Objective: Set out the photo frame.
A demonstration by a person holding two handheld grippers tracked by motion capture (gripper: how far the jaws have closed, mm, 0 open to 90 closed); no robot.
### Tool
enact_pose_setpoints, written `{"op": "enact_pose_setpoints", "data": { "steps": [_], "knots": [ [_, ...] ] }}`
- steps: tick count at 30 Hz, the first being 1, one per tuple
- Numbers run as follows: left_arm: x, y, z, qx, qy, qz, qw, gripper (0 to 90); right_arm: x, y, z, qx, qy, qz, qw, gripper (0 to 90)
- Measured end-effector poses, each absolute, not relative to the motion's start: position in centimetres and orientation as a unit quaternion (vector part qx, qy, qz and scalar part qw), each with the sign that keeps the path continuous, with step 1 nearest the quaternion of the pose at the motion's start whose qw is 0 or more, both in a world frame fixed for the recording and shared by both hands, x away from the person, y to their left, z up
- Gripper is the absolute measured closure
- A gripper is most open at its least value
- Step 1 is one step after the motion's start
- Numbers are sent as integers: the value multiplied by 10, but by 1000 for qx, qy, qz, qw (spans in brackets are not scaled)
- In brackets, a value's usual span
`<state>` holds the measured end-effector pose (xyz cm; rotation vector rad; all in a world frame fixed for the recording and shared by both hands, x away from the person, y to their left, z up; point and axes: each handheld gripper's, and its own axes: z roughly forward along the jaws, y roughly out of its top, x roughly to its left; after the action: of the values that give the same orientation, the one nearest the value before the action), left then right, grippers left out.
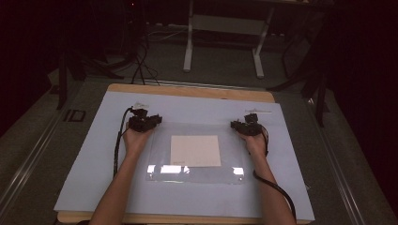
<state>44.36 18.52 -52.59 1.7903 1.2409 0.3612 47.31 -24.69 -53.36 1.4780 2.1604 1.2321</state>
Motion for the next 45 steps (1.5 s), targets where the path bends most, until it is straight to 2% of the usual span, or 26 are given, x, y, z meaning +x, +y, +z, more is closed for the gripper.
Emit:
{"op": "enact_pose_setpoints", "data": {
  "steps": [3, 4, 7, 8, 9, 11, 13, 15, 22, 30, 37, 45],
  "knots": [
    [442, 186, -524, 727, 496, 148, 451, 738, 471, -247, -533, 507, 740, 423, 132, 736],
    [441, 187, -522, 724, 493, 150, 458, 737, 469, -249, -532, 503, 737, 430, 138, 705],
    [440, 188, -521, 722, 493, 152, 461, 738, 468, -249, -531, 501, 737, 431, 142, 701],
    [439, 189, -519, 722, 489, 157, 464, 738, 463, -250, -524, 484, 741, 435, 166, 706],
    [439, 189, -519, 722, 489, 157, 464, 738, 463, -250, -524, 484, 741, 435, 166, 706],
    [438, 189, -518, 723, 487, 160, 464, 738, 461, -250, -519, 474, 746, 435, 171, 735],
    [437, 190, -516, 723, 484, 159, 467, 739, 458, -248, -515, 466, 752, 432, 177, 802],
    [438, 189, -517, 725, 483, 159, 464, 739, 458, -249, -515, 466, 751, 431, 182, 821],
    [441, 181, -522, 738, 476, 166, 448, 760, 460, -249, -514, 459, 758, 426, 180, 835],
    [442, 178, -524, 726, 477, 185, 459, 818, 461, -249, -514, 461, 758, 426, 176, 835],
    [441, 177, -527, 713, 480, 191, 474, 814, 462, -249, -513, 462, 760, 424, 172, 835],
    [444, 178, -525, 720, 483, 180, 465, 828, 465, -249, -512, 470, 761, 419, 160, 833]
  ]
}}
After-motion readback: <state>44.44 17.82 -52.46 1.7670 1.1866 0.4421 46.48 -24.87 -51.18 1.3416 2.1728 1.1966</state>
